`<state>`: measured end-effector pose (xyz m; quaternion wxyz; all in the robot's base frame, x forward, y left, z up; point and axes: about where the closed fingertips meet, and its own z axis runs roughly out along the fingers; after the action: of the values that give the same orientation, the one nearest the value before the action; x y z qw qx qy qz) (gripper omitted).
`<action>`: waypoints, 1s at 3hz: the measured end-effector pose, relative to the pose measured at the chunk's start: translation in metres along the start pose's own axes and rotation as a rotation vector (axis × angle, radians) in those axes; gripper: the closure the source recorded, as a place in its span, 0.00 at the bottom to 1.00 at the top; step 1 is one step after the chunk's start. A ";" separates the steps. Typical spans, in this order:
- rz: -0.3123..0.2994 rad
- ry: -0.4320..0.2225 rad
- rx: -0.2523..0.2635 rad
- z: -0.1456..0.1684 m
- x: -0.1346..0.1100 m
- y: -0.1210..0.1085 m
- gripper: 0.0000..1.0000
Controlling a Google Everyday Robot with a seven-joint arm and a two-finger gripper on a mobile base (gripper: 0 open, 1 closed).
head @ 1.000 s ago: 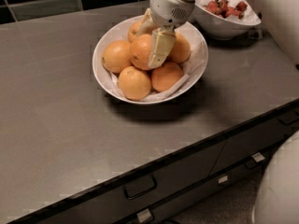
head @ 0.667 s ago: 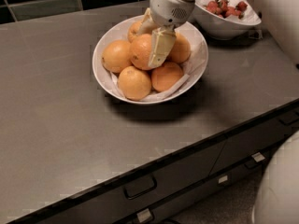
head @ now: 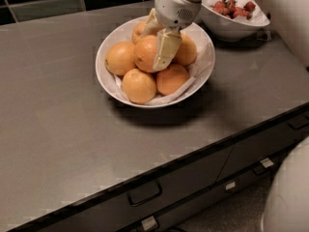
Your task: Pick orange from white bowl
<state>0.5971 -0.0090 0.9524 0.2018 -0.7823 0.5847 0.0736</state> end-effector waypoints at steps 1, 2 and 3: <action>-0.004 0.005 0.008 0.001 0.000 0.001 0.34; -0.029 0.044 0.058 0.002 0.000 0.004 0.34; -0.039 0.072 0.088 0.009 0.002 0.004 0.34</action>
Offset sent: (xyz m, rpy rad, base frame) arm 0.0037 0.0039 -0.0337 -0.0947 -0.2055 -0.0350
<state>0.5952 -0.0082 0.9421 0.2162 -0.7860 0.5790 0.0159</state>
